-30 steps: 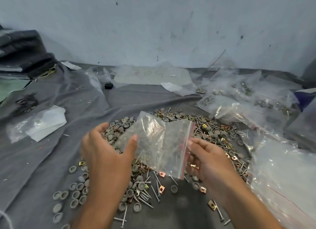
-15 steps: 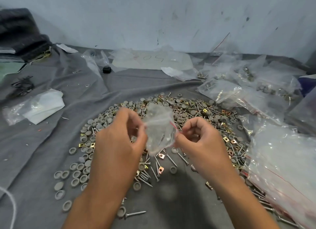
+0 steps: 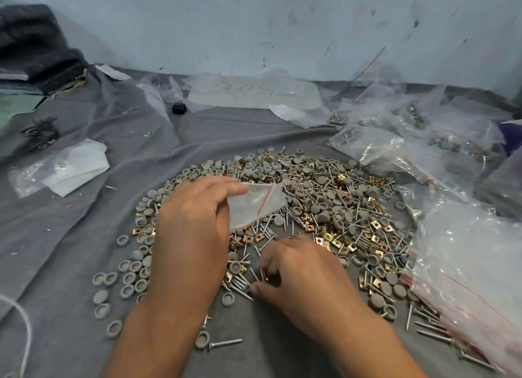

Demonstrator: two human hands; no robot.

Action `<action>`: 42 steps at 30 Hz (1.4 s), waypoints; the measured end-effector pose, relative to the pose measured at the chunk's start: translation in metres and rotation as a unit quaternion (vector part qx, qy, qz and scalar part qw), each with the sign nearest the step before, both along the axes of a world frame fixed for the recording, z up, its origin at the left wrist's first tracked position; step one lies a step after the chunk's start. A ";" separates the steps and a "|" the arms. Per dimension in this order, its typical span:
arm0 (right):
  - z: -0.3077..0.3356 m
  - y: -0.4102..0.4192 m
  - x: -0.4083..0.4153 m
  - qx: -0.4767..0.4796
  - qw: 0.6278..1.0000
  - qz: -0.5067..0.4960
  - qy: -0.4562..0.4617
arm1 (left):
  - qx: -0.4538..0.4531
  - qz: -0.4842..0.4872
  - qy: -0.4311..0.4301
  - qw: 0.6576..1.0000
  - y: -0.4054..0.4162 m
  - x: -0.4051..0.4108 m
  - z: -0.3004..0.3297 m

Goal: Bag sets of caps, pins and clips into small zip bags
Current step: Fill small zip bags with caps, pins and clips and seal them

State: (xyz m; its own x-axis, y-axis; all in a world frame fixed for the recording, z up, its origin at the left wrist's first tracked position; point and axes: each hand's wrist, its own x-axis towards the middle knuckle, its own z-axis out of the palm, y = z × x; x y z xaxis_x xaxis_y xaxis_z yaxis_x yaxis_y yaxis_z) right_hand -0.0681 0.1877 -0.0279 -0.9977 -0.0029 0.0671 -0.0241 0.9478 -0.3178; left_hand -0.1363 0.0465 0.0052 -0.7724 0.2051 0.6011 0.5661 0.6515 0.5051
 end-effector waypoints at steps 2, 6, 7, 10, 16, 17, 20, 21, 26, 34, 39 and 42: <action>0.003 -0.001 0.001 0.001 1.000 -0.014 0.000 | -0.013 -0.012 -0.030 0.999 0.001 -0.001 -0.001; 0.004 -0.003 0.004 0.017 1.000 -0.014 -0.006 | -0.035 -0.025 -0.076 0.996 -0.001 -0.002 -0.004; 0.004 -0.002 0.004 0.015 1.000 -0.014 -0.008 | -0.041 -0.029 -0.084 0.995 -0.001 -0.002 -0.004; 0.004 0.006 0.002 0.015 1.000 -0.007 -0.011 | -0.055 -0.034 -0.107 0.992 -0.002 -0.002 -0.006; 0.009 0.033 -0.001 -0.285 0.957 -0.037 0.042 | -0.059 -0.033 -0.123 0.990 -0.002 0.000 -0.007; 0.012 0.038 -0.002 -0.331 0.939 -0.034 0.085 | -0.062 -0.037 -0.125 0.990 -0.001 0.000 -0.007; 0.023 0.040 -0.004 -0.443 0.879 0.002 0.179 | -0.084 -0.056 -0.123 0.987 0.001 0.001 -0.008; 0.024 0.038 -0.004 -0.472 0.860 0.007 0.195 | -0.091 -0.066 -0.120 0.986 0.002 0.001 -0.007; 0.024 0.030 -0.008 -0.410 0.880 0.007 0.241 | -0.093 -0.111 -0.113 0.983 0.008 0.005 -0.008; 0.021 0.032 -0.008 -0.269 0.917 -0.014 0.293 | -0.041 -0.124 -0.117 0.984 0.008 0.006 -0.005; 0.020 0.032 -0.009 -0.273 0.912 -0.016 0.305 | -0.039 -0.127 -0.114 0.985 0.010 0.007 -0.004; 0.020 0.034 -0.009 -0.319 0.897 -0.015 0.305 | -0.033 -0.130 -0.116 0.984 0.011 0.008 -0.004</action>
